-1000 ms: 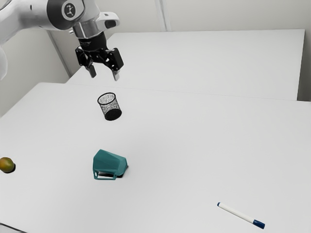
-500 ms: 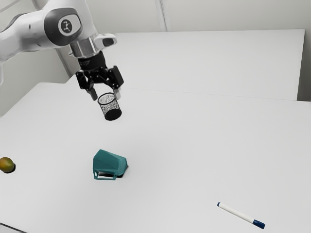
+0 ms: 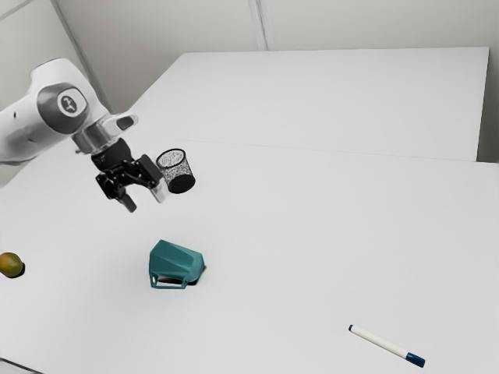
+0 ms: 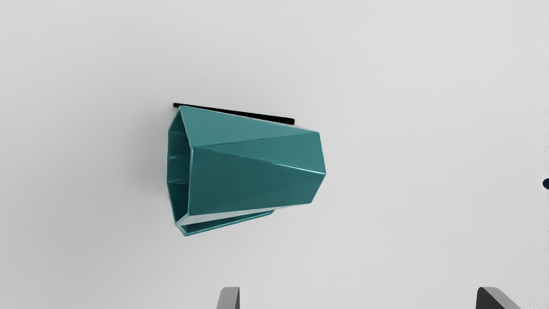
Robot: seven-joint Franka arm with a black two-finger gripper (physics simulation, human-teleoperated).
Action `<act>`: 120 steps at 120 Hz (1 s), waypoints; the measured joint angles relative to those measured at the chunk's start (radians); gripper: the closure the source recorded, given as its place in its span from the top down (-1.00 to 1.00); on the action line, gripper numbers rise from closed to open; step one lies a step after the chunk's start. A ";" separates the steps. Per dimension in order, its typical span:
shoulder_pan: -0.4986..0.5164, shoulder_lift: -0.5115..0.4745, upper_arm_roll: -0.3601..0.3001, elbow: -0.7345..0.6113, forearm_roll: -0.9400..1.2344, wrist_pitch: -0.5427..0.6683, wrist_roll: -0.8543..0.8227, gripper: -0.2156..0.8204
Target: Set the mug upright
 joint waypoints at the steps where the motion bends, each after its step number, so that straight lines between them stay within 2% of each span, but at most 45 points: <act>1: 0.004 0.000 0.000 -0.004 -0.005 0.002 0.007 0.58; 36: 0.114 0.019 0.003 -0.131 -0.176 0.056 0.262 0.58; 75: 0.211 0.173 0.003 -0.135 -0.264 0.071 0.487 0.58; 120: 0.198 0.306 0.001 -0.092 -0.351 0.075 0.692 0.58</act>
